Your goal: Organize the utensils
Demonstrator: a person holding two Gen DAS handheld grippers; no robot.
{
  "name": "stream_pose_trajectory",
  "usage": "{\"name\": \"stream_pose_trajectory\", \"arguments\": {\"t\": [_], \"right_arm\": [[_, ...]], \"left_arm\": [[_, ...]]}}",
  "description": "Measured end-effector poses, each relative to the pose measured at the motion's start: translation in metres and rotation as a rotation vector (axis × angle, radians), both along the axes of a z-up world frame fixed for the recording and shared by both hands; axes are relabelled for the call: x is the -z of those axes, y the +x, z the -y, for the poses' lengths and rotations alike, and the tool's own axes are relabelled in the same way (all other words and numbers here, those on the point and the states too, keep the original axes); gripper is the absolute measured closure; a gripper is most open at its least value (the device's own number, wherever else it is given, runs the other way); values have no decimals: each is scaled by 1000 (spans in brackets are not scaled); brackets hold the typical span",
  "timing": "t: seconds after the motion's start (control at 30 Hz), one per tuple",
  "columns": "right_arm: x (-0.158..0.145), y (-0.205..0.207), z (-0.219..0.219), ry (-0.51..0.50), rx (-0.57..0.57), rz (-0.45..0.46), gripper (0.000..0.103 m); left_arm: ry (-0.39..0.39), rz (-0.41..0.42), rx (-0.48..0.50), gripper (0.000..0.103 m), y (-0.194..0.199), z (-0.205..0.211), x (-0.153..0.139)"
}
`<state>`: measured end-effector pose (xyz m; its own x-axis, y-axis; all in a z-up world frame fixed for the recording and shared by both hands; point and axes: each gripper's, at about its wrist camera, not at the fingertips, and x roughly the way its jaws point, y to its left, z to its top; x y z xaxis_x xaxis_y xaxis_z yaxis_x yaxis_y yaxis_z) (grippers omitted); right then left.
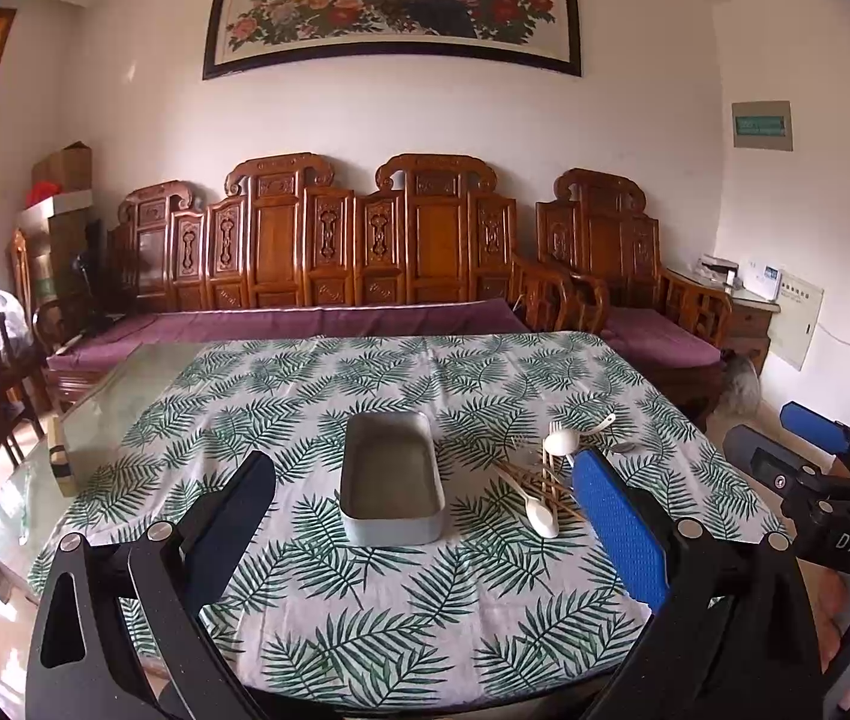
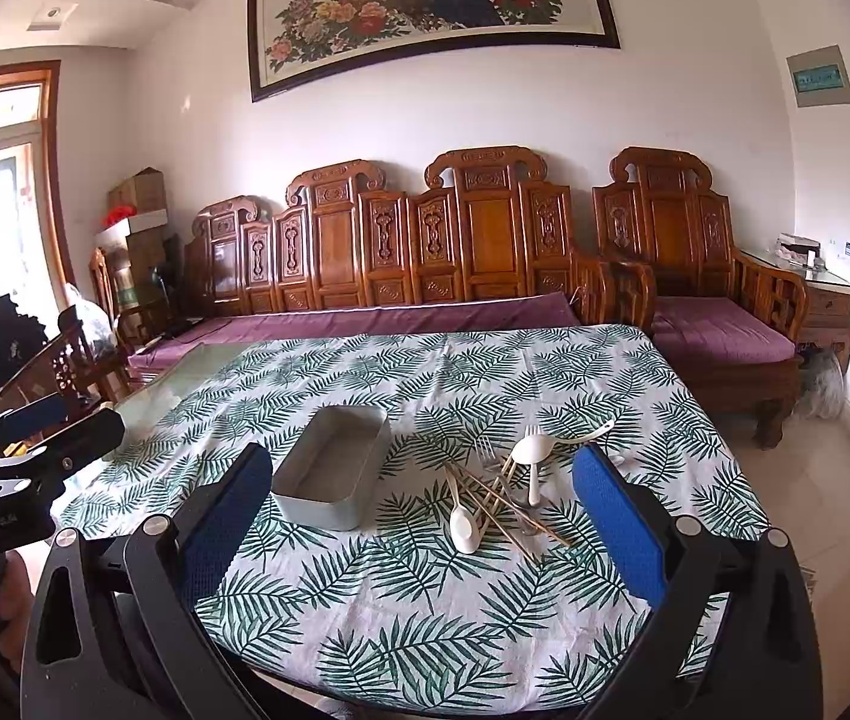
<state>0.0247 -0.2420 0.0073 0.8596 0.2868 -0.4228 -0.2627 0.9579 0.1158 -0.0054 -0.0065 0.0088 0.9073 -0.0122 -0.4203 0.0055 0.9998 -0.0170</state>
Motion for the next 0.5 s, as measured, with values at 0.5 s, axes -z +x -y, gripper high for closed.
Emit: {"name": "stream_pose_trajectory", "arguments": {"t": [0.5], "right_arm": [[-1,0,0,2,-1,1,2]], "left_arm": [[0,4,2,7,-2,-1,-1]]}}
